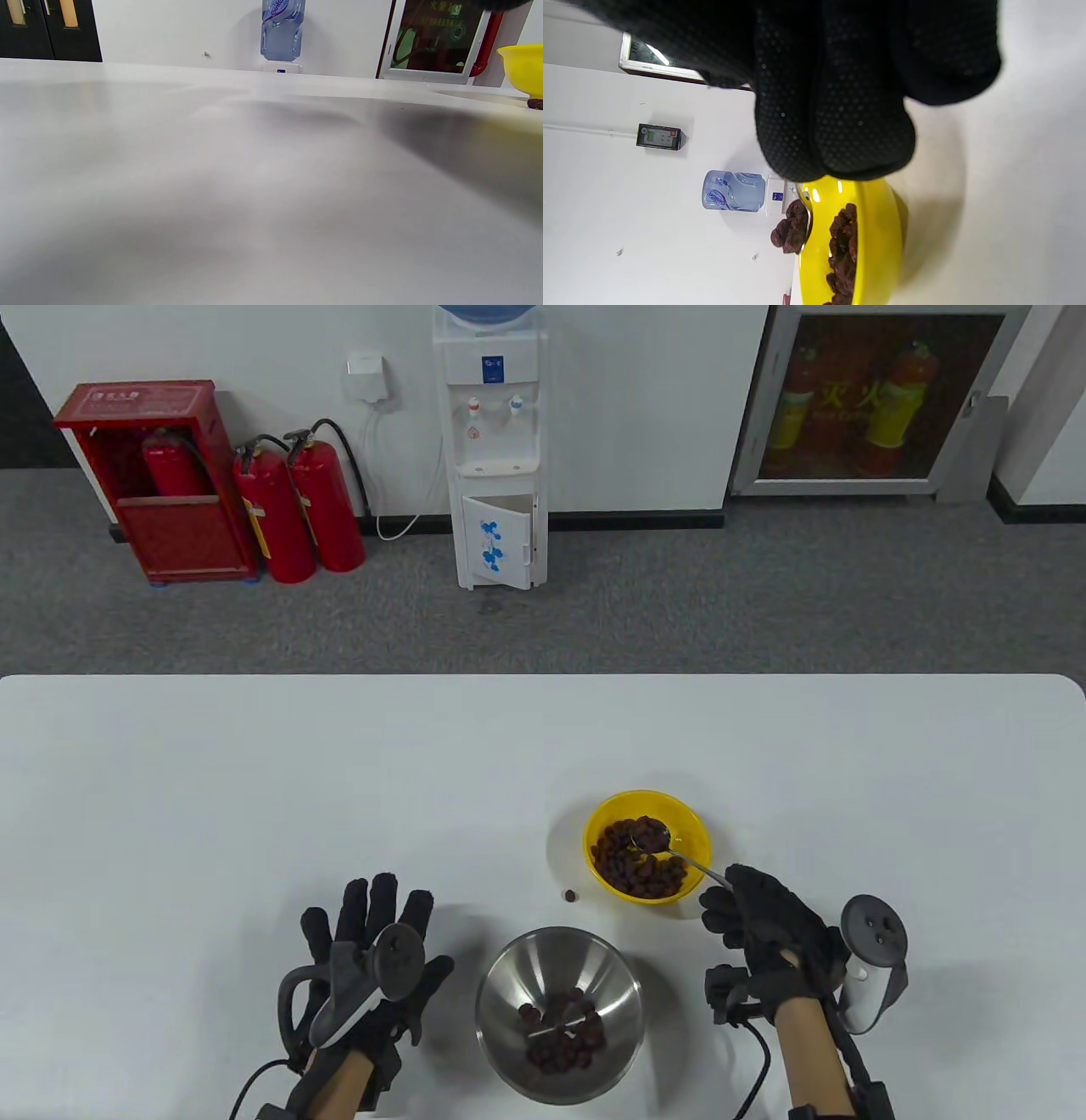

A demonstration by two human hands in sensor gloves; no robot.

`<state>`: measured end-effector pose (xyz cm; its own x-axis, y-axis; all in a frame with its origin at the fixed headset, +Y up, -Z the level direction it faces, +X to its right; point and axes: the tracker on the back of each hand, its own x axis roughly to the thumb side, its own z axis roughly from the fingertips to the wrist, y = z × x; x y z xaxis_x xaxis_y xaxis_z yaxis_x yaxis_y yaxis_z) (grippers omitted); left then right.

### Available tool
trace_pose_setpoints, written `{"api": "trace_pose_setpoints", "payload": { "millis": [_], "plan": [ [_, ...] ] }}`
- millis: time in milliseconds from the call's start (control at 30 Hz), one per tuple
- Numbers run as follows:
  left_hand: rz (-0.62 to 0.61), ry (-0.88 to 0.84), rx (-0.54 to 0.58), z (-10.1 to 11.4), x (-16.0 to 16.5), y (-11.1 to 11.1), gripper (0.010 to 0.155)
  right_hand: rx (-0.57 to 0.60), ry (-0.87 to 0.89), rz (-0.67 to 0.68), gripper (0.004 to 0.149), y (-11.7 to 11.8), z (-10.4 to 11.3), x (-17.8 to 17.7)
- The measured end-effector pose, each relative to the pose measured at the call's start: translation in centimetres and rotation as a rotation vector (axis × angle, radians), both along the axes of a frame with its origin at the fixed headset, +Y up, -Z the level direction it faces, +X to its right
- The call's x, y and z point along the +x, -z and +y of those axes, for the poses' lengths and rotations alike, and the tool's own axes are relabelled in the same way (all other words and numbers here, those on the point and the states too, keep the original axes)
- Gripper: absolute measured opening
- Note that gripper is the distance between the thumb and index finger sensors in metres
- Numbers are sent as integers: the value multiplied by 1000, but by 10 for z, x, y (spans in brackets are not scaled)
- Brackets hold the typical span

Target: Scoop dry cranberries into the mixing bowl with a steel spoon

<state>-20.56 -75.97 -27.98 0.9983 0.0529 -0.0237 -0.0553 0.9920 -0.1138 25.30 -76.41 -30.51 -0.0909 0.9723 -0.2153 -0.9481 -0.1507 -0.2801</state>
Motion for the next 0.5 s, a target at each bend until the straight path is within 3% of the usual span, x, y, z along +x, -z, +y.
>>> {"api": "trace_pose_setpoints", "payload": {
  "millis": [500],
  "plan": [
    [-9,-1,3,0,1,0,79,71,-34,52,43,-29,23,-4]
  ]
}}
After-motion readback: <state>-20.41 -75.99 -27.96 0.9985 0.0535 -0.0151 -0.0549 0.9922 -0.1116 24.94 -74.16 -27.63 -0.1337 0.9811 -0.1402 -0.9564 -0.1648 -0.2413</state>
